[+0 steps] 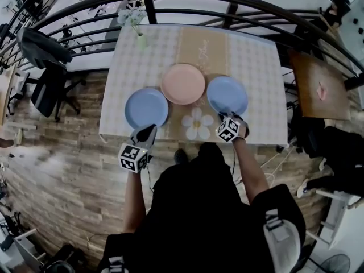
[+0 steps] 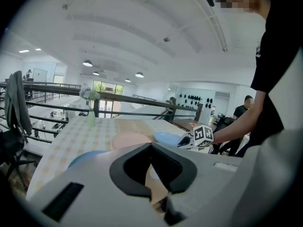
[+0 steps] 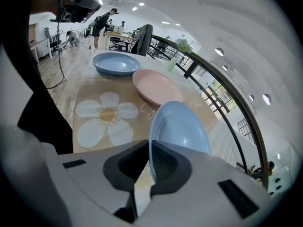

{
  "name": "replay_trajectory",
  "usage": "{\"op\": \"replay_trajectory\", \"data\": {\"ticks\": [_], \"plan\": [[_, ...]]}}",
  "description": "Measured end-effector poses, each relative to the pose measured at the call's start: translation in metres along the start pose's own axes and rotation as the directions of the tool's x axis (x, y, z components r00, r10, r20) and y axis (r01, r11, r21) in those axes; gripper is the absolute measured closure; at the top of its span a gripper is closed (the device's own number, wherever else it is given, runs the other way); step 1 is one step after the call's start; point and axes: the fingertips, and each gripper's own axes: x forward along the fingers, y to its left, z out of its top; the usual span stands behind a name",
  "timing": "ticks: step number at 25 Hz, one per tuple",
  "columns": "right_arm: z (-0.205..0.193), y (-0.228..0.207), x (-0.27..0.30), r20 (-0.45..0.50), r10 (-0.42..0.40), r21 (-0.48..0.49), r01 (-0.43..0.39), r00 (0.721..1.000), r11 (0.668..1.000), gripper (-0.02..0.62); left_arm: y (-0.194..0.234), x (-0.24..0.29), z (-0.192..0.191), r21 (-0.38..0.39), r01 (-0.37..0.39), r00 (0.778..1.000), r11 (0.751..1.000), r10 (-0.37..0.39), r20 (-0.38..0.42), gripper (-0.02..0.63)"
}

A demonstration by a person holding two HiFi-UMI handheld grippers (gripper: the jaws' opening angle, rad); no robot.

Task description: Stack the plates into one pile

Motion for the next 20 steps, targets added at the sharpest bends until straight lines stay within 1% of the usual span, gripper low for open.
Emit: {"op": "replay_trajectory", "data": {"ticks": [4, 8, 14, 20], "plan": [[0.003, -0.004, -0.002, 0.011, 0.006, -0.021, -0.006, 1.000, 1.000, 0.581, -0.005, -0.002, 0.000, -0.004, -0.017, 1.000, 1.000, 0.017, 0.005, 0.606], [0.009, -0.015, -0.005, 0.037, -0.008, -0.048, 0.010, 0.999, 0.999, 0.581, -0.010, -0.003, 0.004, 0.002, -0.036, 0.999, 0.999, 0.036, 0.013, 0.606], [0.026, -0.026, -0.003, 0.073, 0.017, -0.123, -0.008, 0.997, 0.992, 0.580, -0.018, -0.008, 0.010, -0.035, -0.102, 0.994, 0.994, 0.104, 0.033, 0.606], [0.045, -0.038, 0.004, 0.109, 0.059, -0.221, -0.034, 0.992, 0.975, 0.580, -0.024, -0.013, 0.007, -0.062, -0.179, 0.983, 0.982, 0.181, 0.023, 0.606]]}}
